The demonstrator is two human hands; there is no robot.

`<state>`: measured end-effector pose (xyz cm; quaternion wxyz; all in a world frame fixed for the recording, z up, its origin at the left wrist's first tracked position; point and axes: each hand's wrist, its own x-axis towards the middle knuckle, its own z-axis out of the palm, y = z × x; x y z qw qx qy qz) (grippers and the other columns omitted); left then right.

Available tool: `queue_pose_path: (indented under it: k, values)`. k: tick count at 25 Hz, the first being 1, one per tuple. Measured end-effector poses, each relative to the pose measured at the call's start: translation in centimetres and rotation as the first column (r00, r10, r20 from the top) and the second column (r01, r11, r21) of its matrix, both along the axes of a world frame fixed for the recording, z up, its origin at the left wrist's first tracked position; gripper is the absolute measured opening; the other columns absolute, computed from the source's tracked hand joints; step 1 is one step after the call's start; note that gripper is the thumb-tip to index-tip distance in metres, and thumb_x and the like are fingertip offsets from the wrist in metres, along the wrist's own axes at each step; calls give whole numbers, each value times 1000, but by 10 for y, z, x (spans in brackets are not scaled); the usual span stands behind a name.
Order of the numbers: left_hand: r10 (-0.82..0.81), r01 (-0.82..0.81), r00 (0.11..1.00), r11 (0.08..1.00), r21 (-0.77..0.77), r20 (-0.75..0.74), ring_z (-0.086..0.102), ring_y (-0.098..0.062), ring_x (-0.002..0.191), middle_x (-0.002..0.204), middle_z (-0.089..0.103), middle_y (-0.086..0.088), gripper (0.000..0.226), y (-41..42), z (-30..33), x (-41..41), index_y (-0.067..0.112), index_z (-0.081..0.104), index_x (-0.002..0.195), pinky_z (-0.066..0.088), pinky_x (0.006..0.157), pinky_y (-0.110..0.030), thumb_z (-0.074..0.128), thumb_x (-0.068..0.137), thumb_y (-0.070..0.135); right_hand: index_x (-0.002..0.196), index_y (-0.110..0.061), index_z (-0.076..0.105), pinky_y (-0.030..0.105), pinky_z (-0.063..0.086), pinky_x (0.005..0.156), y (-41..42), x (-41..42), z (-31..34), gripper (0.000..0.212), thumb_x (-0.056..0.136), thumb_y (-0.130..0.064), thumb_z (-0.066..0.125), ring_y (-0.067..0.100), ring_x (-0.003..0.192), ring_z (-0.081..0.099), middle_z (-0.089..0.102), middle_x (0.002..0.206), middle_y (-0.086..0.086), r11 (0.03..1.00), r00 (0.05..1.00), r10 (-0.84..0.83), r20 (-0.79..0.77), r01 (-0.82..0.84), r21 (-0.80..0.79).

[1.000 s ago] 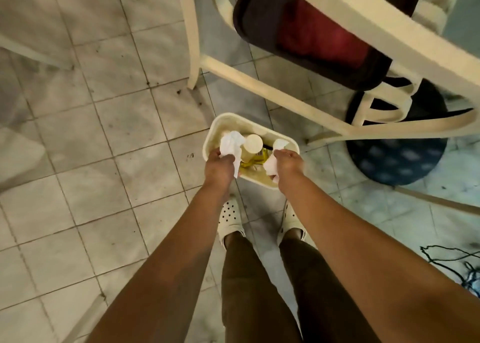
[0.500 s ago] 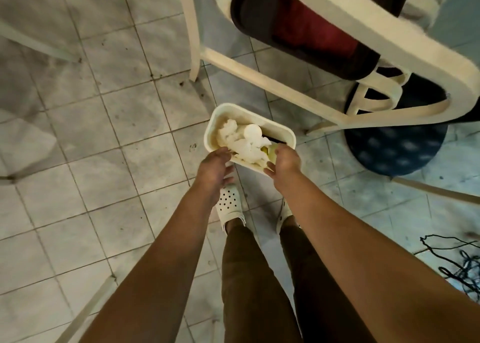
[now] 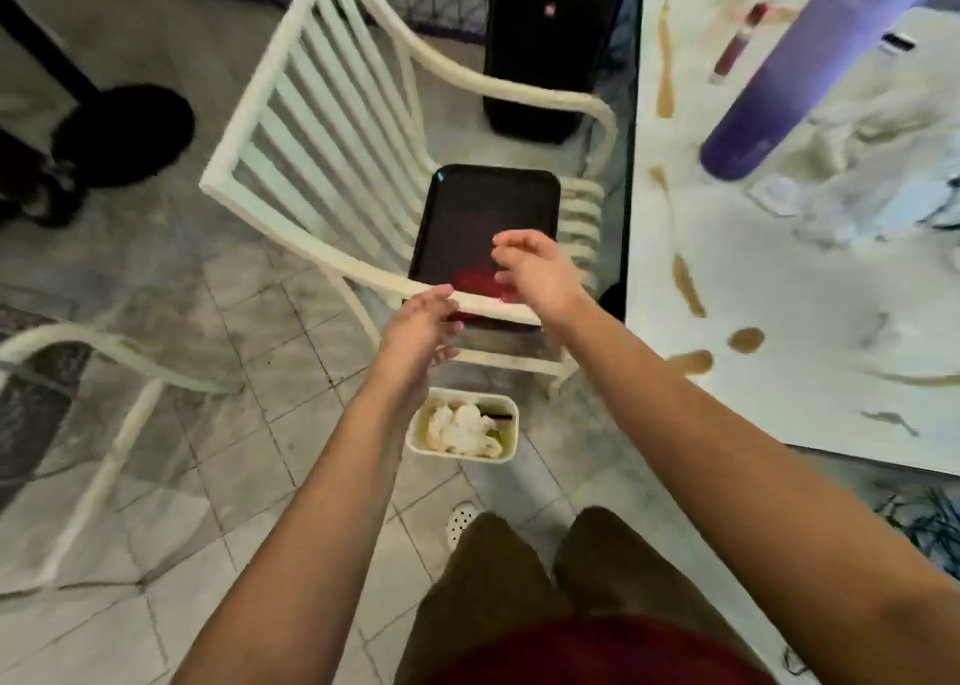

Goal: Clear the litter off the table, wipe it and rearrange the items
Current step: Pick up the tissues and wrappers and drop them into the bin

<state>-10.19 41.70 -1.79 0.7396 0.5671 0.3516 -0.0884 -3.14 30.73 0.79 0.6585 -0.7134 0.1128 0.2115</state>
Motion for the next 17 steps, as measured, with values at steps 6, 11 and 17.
queue_pose_path:
  k: [6, 11, 17]
  values:
    - [-312, 302, 938, 950, 82, 149, 55, -9, 71, 85, 59, 6, 19, -102, 85, 46, 27, 58, 90, 44, 61, -24, 50, 92, 10, 86, -21, 57, 26, 44, 69, -133, 16, 77, 12, 88, -10, 55, 12, 76, 52, 55, 80, -6, 976, 941, -134, 310, 180, -126]
    - [-479, 451, 871, 866, 216, 104, 57, -11, 76, 94, 61, 1, 15, -179, 99, 65, 21, 60, 100, 44, 64, -24, 51, 92, 13, 94, -17, 61, 26, 41, 75, -241, 21, 61, 14, 84, -9, 56, 17, 80, 52, 58, 89, -4, 892, 912, -224, 344, 334, -305]
    - [-566, 492, 821, 768, 410, 77, 53, -12, 82, 98, 57, 2, 19, -279, 80, 106, 20, 61, 104, 41, 65, -21, 52, 89, 13, 110, -13, 62, 34, 38, 93, -368, 30, 11, 26, 84, -14, 57, 32, 105, 51, 52, 121, 11, 664, 963, 56, 265, 162, -730]
